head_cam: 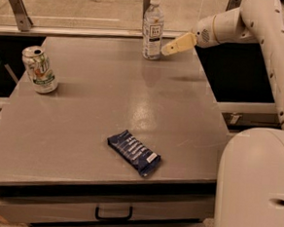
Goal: Knock blue plastic bottle over
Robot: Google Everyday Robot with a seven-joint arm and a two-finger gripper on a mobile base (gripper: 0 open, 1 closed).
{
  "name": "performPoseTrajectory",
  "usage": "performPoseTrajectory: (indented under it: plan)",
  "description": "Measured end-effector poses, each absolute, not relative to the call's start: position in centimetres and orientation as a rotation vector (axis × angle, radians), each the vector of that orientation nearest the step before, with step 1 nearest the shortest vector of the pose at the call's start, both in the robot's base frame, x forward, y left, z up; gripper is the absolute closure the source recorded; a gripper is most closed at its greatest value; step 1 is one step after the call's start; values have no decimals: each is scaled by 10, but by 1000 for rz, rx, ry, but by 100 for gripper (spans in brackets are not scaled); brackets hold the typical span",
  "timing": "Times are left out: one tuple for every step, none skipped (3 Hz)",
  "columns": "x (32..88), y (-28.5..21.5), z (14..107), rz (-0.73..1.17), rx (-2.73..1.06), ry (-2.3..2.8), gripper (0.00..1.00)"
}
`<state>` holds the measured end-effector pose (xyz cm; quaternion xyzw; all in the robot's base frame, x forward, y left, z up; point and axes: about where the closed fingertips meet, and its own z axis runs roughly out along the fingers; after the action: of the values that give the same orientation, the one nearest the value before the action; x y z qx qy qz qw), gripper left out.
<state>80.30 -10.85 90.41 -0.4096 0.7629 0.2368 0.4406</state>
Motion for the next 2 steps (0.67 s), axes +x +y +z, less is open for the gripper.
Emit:
performPoseTrajectory:
  plan:
    - [798,-84,912,617,-1039,1802,0]
    - [799,-56,920,578,-1053,1716,0]
